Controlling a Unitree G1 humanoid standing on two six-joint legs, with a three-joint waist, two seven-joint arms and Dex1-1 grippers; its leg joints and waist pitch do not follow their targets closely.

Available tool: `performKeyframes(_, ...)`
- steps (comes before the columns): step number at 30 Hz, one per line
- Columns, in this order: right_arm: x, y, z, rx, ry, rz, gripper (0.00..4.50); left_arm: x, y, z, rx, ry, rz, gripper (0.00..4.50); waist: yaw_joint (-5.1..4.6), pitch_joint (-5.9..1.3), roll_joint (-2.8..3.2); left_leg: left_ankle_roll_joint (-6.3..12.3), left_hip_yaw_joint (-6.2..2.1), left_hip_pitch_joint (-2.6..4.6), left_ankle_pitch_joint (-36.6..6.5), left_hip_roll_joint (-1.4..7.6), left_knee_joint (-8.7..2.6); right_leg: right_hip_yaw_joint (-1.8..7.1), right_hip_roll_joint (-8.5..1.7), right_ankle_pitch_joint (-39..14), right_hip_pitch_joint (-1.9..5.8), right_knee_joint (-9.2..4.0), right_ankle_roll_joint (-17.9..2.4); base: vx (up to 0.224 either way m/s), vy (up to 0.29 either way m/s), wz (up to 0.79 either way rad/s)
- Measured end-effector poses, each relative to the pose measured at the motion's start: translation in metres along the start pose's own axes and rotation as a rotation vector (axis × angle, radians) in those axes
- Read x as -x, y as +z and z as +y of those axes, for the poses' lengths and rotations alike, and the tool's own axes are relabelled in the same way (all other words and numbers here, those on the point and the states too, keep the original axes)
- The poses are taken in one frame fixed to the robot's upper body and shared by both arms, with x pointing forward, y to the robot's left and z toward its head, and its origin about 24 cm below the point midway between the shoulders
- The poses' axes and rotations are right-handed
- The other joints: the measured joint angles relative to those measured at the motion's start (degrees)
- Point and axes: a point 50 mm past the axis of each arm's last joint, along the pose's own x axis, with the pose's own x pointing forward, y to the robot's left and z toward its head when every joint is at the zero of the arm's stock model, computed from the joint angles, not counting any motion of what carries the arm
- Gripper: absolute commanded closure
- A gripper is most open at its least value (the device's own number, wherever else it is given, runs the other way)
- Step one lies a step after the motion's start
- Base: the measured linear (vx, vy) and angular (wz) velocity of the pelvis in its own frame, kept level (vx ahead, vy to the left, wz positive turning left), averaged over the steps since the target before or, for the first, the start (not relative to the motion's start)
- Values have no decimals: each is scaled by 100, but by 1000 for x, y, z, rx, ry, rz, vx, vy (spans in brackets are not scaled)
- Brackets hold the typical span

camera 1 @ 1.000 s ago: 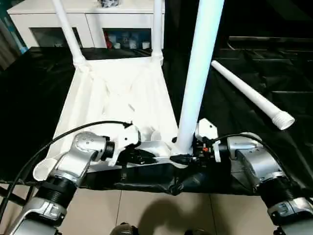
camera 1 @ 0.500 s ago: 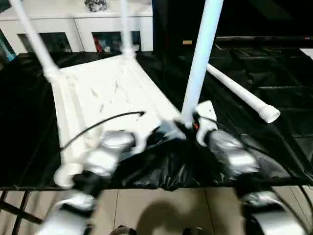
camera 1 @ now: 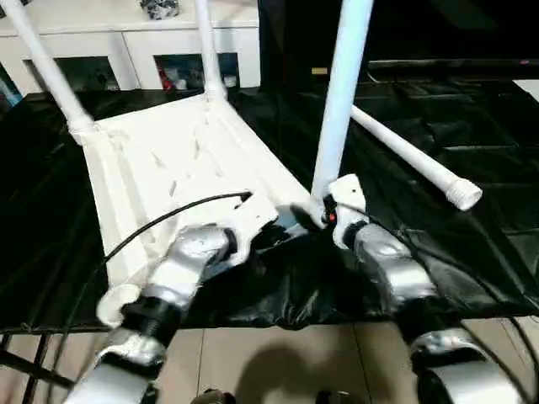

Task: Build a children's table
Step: Rotate leg to tighten

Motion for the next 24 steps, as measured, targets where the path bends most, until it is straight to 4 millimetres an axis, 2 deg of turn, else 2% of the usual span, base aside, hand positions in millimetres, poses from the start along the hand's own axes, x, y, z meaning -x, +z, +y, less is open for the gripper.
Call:
performKeyframes(2, 2, 1, 1, 20, 59, 0, 49, 5, -2, 1, 1, -28, 0, 450, 9, 0, 0, 0, 0, 3, 0, 2, 5, 4, 0, 0, -2, 27, 0, 0, 0, 0)
performKeyframes(6, 18, 2, 2, 101, 296, 18, 49, 24, -7, 4, -16, -129, 4, 450, 58, -1, -2, 2, 1, -4, -3, 10, -10, -3, 4, 11, -7, 35, -7, 0, 0, 0)
performKeyframes(9, 25, 3, 3, 126, 399, 27, 49, 32, -9, 4, -35, -173, 10, 450, 123, -2, -3, 2, 3, -12, -16, 14, -15, -7, 6, 23, -16, 35, -27, 0, 0, 0)
performKeyframes(16, 35, 5, 8, 137, 599, 54, 49, 48, -15, 7, -31, -263, 37, 450, 209, -1, -8, 6, 9, -23, -20, 14, -2, -1, 5, 25, -22, 34, -31, 0, 0, 0)
performKeyframes(19, 36, 5, 10, 132, 638, 63, 81, 51, -16, 6, -39, -288, 47, 450, 241, -2, -10, 6, 9, -20, -19, 14, 4, 1, 4, 28, -21, 34, -36, 0, 0, 0)
performKeyframes(23, 38, 7, 12, 131, 682, 72, 99, 56, -17, 5, -51, -319, 55, 450, 288, -2, -13, 6, 10, -20, -19, 14, 5, 2, 5, 22, -20, 34, -25, 0, 0, 0)
performKeyframes(24, 38, 7, 13, 128, 696, 73, 122, 57, -17, 5, -55, -327, 59, 450, 297, -2, -14, 6, 10, -20, -19, 14, 4, 2, 5, 23, -21, 35, -27, 0, 0, 0)
